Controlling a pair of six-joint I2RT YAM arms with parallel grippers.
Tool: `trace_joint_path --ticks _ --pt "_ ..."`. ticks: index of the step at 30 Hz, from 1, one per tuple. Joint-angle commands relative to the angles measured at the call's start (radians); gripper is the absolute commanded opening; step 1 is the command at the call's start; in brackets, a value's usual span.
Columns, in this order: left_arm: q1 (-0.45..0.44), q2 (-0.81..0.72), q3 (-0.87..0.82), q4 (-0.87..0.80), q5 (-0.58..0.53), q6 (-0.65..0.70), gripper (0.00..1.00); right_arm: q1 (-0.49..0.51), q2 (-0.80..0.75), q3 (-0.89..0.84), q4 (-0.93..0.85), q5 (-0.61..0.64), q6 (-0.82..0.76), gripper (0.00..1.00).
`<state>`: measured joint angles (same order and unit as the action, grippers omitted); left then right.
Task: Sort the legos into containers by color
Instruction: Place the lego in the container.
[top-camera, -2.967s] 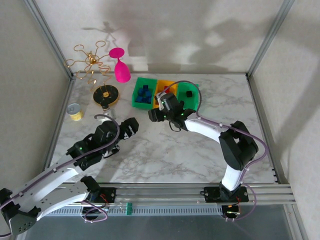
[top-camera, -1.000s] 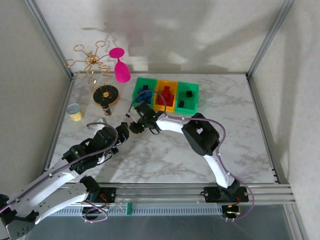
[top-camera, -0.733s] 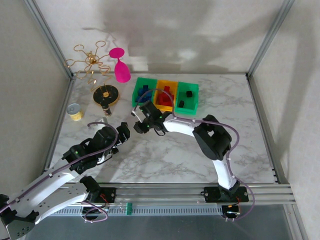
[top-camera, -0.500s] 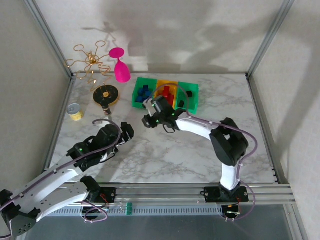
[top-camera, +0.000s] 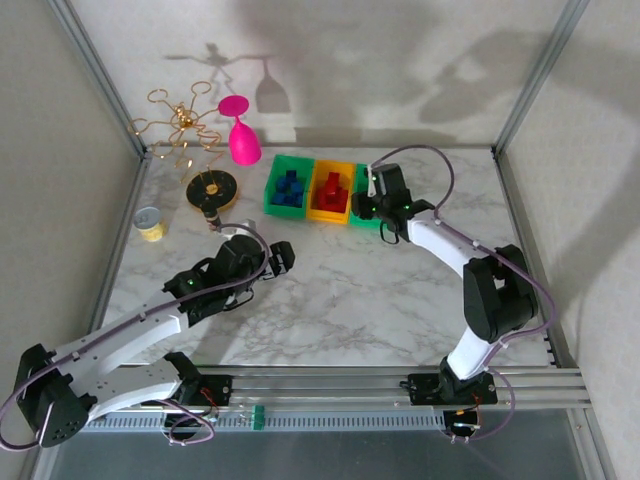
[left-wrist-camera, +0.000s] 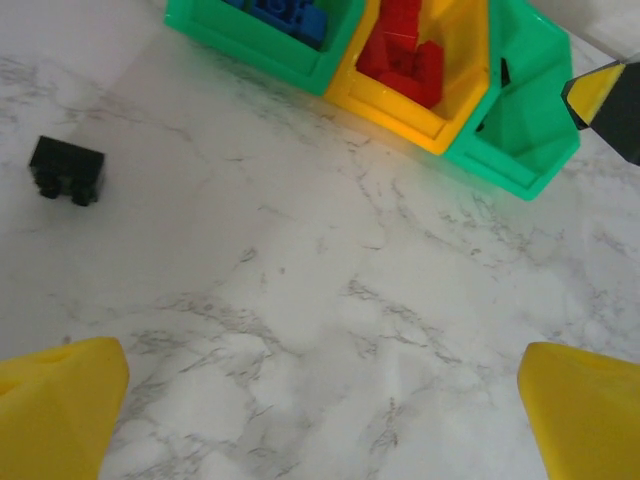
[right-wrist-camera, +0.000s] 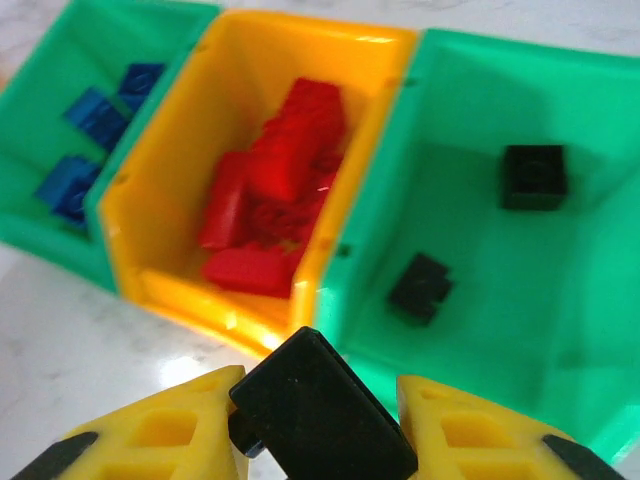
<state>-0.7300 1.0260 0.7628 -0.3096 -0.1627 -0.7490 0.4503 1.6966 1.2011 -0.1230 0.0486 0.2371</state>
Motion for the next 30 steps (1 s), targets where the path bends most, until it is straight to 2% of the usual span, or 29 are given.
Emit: trace_joint_path --ticks 1,8,12,14,19,30 --pt "0.008 0.029 0.042 0.087 0.029 0.038 1.0 -0.033 0.072 0.05 0.009 0.073 0.017 0.25" --pt "0.008 0.078 0.06 0.118 0.034 0.05 1.0 -0.09 0.235 0.178 0.036 0.134 0.001 0.26" --pt "0.008 0.089 0.066 0.116 0.032 0.052 1.0 -0.096 0.304 0.263 0.007 0.178 -0.017 0.35" --pt "0.009 0.089 0.067 0.112 0.028 0.054 1.0 -0.096 0.314 0.287 -0.01 0.17 -0.019 0.42" --pt "0.009 0.093 0.069 0.113 0.022 0.06 1.0 -0.096 0.261 0.239 0.019 0.121 -0.007 0.52" --pt "0.011 0.06 0.085 0.075 -0.007 0.069 1.0 -0.038 0.111 0.113 0.025 0.101 0.004 0.58"
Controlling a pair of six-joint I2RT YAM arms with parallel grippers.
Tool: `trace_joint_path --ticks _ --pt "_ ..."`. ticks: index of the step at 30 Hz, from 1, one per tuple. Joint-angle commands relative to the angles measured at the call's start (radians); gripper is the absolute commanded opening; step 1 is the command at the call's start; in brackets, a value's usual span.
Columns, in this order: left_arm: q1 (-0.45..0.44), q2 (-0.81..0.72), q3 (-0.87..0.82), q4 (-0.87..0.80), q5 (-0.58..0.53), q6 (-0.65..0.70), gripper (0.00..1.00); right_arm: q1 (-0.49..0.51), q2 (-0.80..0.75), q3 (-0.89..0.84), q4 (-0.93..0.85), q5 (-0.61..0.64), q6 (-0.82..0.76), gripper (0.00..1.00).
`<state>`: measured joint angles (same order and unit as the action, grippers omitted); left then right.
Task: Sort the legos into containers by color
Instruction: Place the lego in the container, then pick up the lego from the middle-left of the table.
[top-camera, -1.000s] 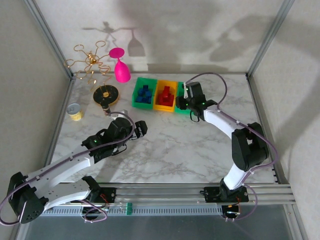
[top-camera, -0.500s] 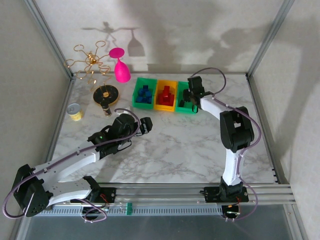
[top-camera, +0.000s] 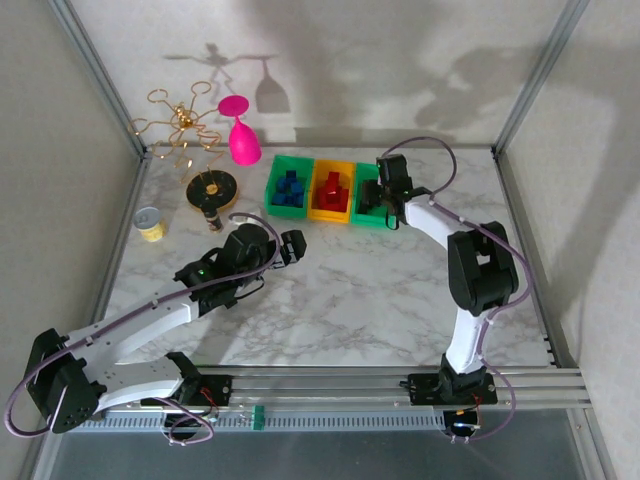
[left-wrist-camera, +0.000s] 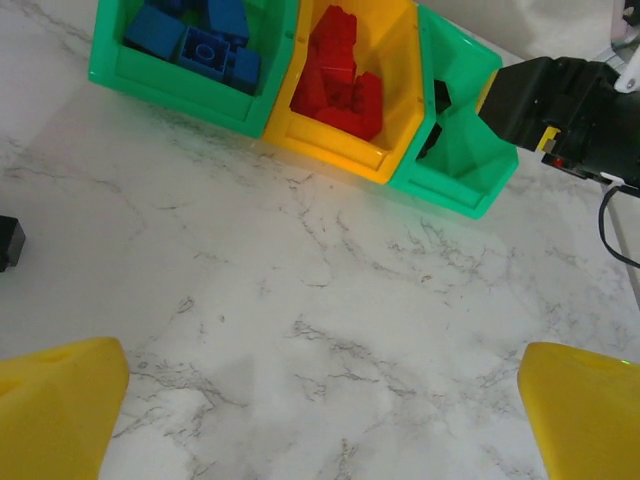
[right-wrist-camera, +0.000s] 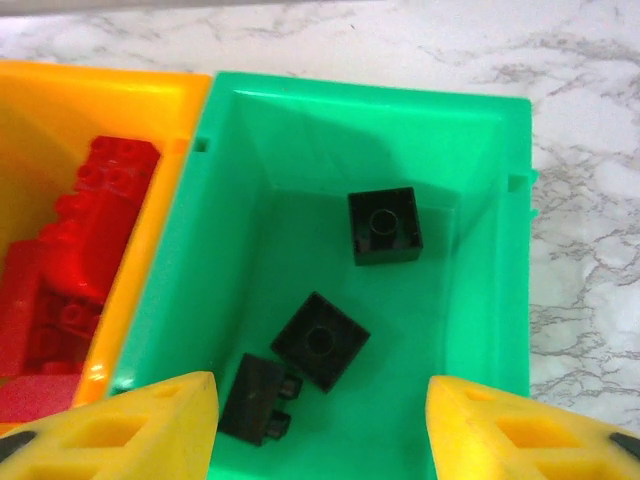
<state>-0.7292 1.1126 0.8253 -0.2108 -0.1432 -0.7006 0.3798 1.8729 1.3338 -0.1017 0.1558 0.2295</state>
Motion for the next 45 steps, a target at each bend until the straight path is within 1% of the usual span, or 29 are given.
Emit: trace_joint_path --ticks 1,3,8,11,17,23,27,29,33,37,40,45 --pt "0.01 -0.039 0.018 -0.029 -0.031 0.018 1.0 0.045 -0.081 -0.03 0.002 -0.011 0.016 0.58" --pt "0.011 -0.063 0.01 -0.043 -0.04 0.013 1.0 0.07 -0.108 -0.052 0.005 -0.036 0.02 0.59" --pt "0.013 -0.13 -0.008 -0.106 -0.071 -0.005 1.0 0.161 -0.156 -0.106 0.025 -0.056 0.038 0.62" --pt "0.013 -0.169 -0.014 -0.151 -0.094 -0.022 1.0 0.215 -0.163 -0.135 0.06 -0.112 0.052 0.64" --pt "0.013 -0.246 -0.031 -0.25 -0.143 -0.069 1.0 0.35 -0.101 -0.125 0.101 -0.101 0.016 0.68" --pt "0.014 -0.313 -0.028 -0.356 -0.187 -0.111 1.0 0.454 -0.003 -0.08 0.165 -0.16 -0.019 0.72" --pt "0.014 -0.352 -0.028 -0.415 -0.212 -0.146 1.0 0.482 0.077 -0.024 0.205 -0.249 -0.039 0.75" --pt "0.016 -0.365 -0.026 -0.437 -0.224 -0.163 1.0 0.5 0.121 0.01 0.212 -0.272 -0.066 0.76" --pt "0.016 -0.389 -0.032 -0.469 -0.241 -0.183 1.0 0.523 0.207 0.094 0.21 -0.295 -0.124 0.77" --pt "0.017 -0.408 -0.035 -0.483 -0.263 -0.194 1.0 0.525 0.292 0.181 0.193 -0.307 -0.143 0.78" --pt "0.018 -0.422 -0.034 -0.484 -0.273 -0.195 1.0 0.531 0.333 0.225 0.192 -0.333 -0.165 0.78" --pt "0.019 -0.439 -0.03 -0.49 -0.306 -0.198 1.0 0.539 0.404 0.297 0.166 -0.34 -0.21 0.78"
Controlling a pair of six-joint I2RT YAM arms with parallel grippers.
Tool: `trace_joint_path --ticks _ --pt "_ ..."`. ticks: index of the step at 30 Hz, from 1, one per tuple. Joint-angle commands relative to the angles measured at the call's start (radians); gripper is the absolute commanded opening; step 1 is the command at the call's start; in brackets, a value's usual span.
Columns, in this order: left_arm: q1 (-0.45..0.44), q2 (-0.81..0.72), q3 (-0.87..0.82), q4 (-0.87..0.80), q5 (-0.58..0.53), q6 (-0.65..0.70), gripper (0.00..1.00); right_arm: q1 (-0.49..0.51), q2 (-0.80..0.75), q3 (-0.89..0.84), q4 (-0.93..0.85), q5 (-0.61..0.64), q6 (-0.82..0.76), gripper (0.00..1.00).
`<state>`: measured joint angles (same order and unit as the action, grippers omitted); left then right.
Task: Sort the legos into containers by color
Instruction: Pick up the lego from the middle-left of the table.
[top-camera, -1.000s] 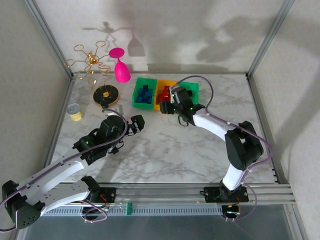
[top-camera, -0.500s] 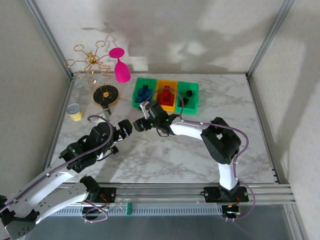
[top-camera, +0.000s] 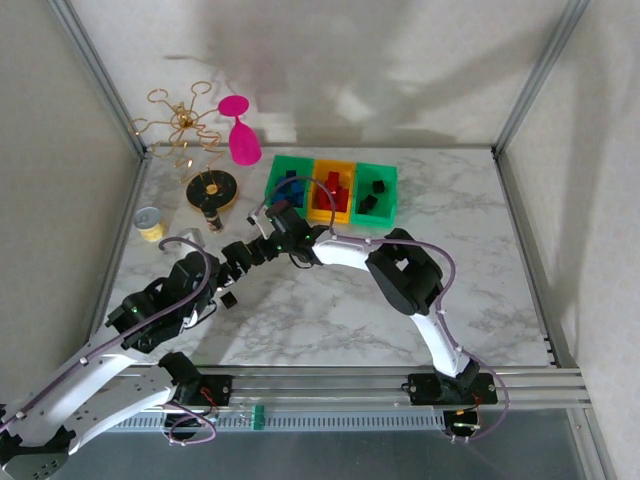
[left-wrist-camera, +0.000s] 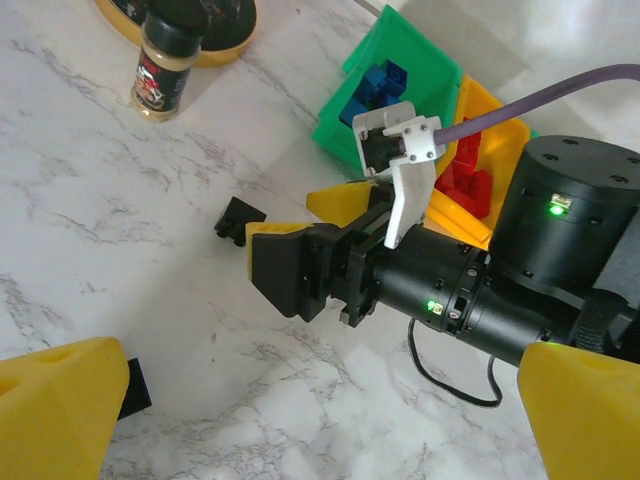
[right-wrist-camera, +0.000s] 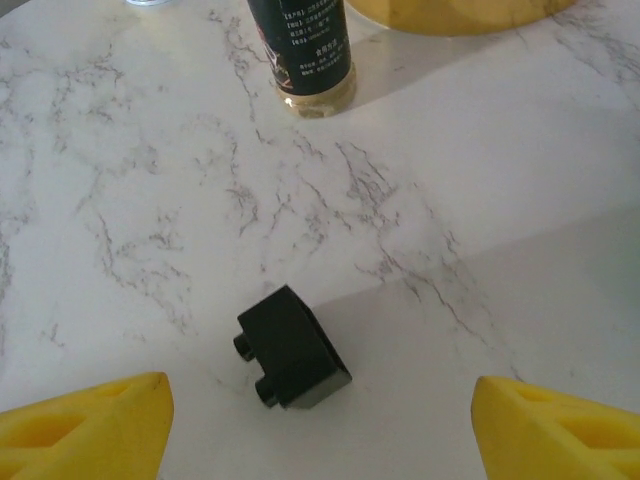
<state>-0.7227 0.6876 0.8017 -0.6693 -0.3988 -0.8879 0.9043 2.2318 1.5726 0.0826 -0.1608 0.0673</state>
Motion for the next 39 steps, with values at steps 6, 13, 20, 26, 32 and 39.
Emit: trace_joint_path --ticks 6,13,20,26,32,39 --pt "0.012 -0.009 -0.008 -0.035 -0.064 -0.011 1.0 0.021 0.108 0.121 -0.042 -0.044 -0.082 0.78" --pt "0.014 -0.002 -0.016 -0.02 -0.062 -0.009 1.0 0.021 0.184 0.216 -0.102 -0.019 -0.101 0.68" --pt "0.014 0.008 -0.016 -0.004 -0.053 -0.002 1.0 0.022 0.181 0.219 -0.11 -0.013 -0.109 0.51" --pt "0.015 0.019 -0.016 0.008 -0.038 0.001 1.0 0.023 0.148 0.197 -0.104 -0.021 -0.107 0.35" --pt "0.014 0.017 -0.01 0.014 -0.025 0.001 1.0 0.022 0.053 0.119 -0.083 -0.005 -0.081 0.22" --pt "0.014 0.019 0.002 0.043 0.014 0.02 1.0 -0.002 -0.124 -0.052 -0.059 0.056 -0.023 0.19"
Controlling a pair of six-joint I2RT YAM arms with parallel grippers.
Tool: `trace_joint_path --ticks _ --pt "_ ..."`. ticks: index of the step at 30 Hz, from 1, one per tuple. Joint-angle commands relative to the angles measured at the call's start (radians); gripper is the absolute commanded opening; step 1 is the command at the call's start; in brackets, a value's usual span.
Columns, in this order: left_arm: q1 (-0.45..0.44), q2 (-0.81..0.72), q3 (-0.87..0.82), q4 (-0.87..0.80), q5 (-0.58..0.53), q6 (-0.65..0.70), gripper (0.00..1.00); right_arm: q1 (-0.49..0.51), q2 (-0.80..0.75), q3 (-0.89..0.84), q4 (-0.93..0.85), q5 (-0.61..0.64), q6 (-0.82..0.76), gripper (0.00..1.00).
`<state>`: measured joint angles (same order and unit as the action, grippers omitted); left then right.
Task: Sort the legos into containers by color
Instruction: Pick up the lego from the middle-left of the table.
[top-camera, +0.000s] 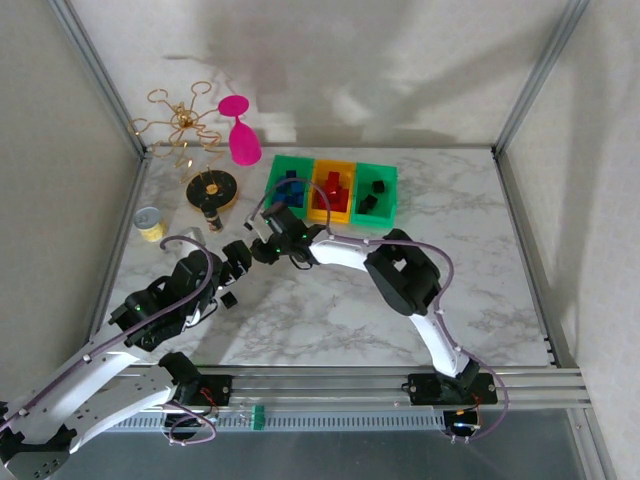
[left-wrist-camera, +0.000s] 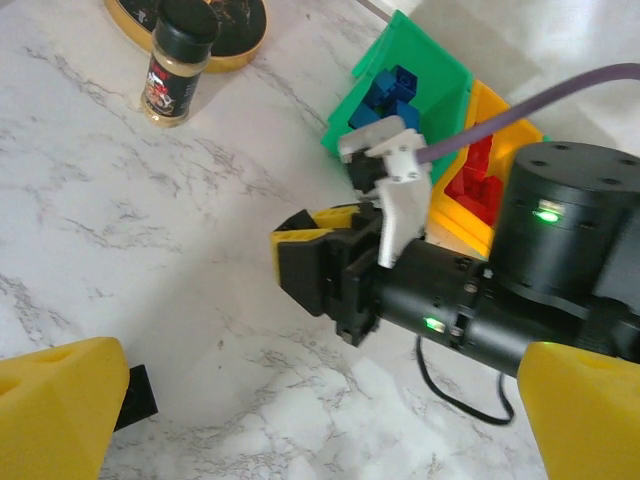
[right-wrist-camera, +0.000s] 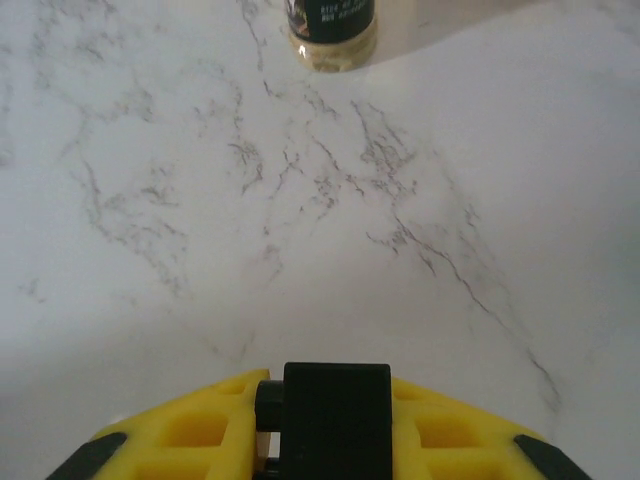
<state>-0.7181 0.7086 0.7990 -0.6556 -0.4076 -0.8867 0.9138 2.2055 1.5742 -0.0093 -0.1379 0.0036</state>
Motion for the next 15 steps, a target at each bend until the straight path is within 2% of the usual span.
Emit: trace_joint_path --ticks 1,7,15 --pt "0.009 -0.001 0.005 0.038 0.032 0.025 1.0 -0.021 -0.133 -0.091 0.041 0.035 0.056 0.18" --pt "0.01 0.026 0.003 0.121 0.106 0.073 1.0 -0.107 -0.319 -0.263 0.056 0.06 0.153 0.17" --pt "0.006 0.125 0.003 0.254 0.198 0.124 1.0 -0.276 -0.487 -0.373 -0.01 0.159 0.235 0.17"
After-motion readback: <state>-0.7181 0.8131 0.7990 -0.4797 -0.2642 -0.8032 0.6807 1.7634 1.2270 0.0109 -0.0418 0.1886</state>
